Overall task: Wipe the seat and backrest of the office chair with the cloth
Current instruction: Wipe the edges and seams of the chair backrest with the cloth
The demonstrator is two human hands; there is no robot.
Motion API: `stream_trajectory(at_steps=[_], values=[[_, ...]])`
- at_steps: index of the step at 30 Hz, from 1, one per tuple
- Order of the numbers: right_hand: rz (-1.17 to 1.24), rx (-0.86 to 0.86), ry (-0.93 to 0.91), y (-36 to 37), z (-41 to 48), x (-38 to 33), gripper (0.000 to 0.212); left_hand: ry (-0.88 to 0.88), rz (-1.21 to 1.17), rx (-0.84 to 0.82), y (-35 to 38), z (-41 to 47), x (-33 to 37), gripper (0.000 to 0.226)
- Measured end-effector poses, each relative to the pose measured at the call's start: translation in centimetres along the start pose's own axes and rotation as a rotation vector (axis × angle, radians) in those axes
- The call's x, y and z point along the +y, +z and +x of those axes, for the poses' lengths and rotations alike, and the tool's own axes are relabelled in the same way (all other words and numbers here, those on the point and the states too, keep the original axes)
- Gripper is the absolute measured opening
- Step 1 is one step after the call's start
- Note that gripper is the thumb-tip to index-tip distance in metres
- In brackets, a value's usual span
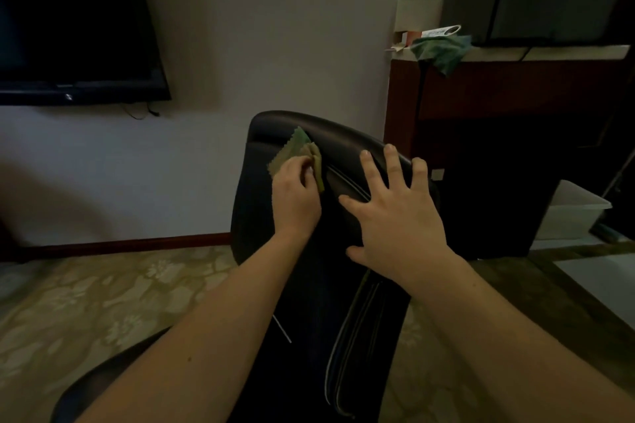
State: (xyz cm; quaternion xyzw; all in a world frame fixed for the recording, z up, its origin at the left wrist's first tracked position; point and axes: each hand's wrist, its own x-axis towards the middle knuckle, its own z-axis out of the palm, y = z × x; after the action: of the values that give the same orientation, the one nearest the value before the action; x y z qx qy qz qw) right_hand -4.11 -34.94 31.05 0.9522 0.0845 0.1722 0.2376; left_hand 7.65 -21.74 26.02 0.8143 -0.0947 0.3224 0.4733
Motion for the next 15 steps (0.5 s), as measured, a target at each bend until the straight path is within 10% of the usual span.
stream_trajectory(at_steps=[15], values=[[-0.015, -0.010, 0.023, 0.3, 0.3, -0.1, 0.081, 0.184, 0.154, -0.120, 0.0, -1.8, 0.3, 0.037]])
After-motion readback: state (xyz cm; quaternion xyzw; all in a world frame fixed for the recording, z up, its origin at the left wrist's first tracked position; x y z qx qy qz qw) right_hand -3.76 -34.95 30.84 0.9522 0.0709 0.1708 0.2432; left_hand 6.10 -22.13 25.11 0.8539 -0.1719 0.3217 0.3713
